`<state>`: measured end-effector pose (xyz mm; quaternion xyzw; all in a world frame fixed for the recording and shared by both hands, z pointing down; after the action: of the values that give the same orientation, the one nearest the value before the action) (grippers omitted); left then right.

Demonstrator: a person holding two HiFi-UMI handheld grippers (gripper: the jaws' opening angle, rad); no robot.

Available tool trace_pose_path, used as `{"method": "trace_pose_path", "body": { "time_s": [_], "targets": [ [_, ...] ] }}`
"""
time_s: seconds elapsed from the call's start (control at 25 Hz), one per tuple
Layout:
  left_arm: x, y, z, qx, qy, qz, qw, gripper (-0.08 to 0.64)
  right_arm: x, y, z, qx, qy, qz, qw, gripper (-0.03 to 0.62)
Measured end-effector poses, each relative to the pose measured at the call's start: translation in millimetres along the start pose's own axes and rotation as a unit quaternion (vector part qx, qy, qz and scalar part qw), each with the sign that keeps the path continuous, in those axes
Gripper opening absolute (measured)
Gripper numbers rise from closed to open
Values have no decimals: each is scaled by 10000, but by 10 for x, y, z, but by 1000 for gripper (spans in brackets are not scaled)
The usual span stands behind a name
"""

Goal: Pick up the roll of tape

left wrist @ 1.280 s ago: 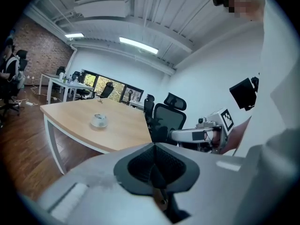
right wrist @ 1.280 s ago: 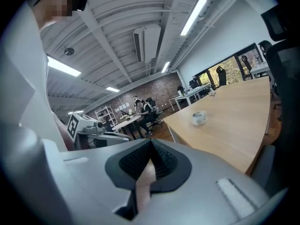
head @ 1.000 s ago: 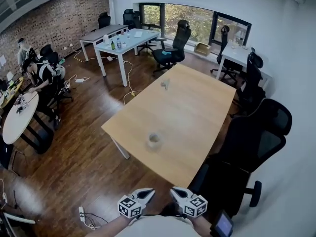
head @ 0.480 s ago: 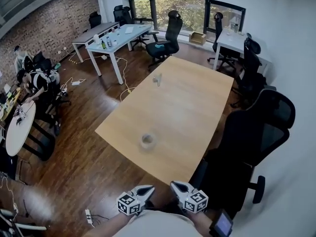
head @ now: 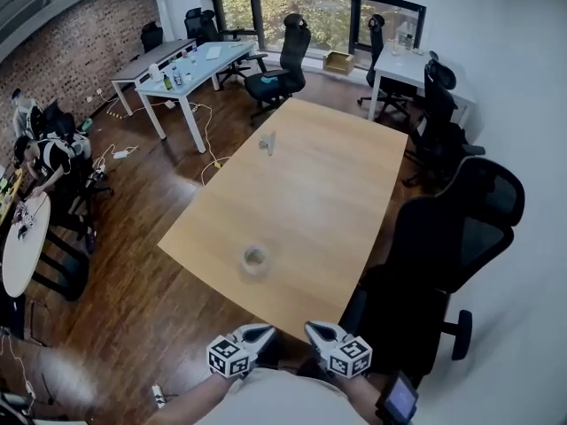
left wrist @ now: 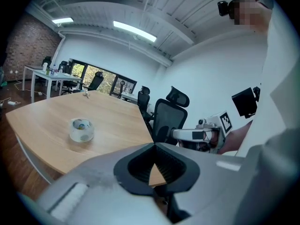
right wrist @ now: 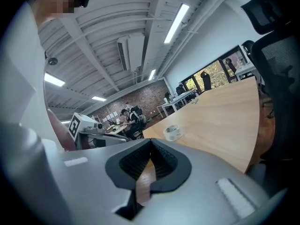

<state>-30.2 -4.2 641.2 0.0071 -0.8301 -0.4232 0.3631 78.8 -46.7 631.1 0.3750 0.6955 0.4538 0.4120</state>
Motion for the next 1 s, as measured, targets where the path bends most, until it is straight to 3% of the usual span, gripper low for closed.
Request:
{"method": "trace_pose_path", "body": {
  "time_s": [0.4, 0.8, 1.0],
  "targets": [
    [322, -491, -406, 410, 568, -371, 9969, 6, -406, -218, -263, 81, 650, 4, 9979, 8],
    [880, -766, -403, 615, 488, -617, 9950, 6, -534, -300, -741, 284, 821, -5, 9962, 8],
    [1087, -765, -375, 917, 305, -1155, 9886, 6, -536, -305, -955, 463, 821, -35, 9955, 8]
  ]
}}
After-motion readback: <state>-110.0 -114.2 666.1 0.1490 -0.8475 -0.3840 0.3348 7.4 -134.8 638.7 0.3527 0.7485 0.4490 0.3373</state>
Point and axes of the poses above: the fingertips, and each gripper's own axes: z backward along the fingers, x to its left, y out of its underside, the point moved 2 cm from there along z, backward along the fingers, and after that the axes turned 15 degrees about z, right-handed, at the moved point
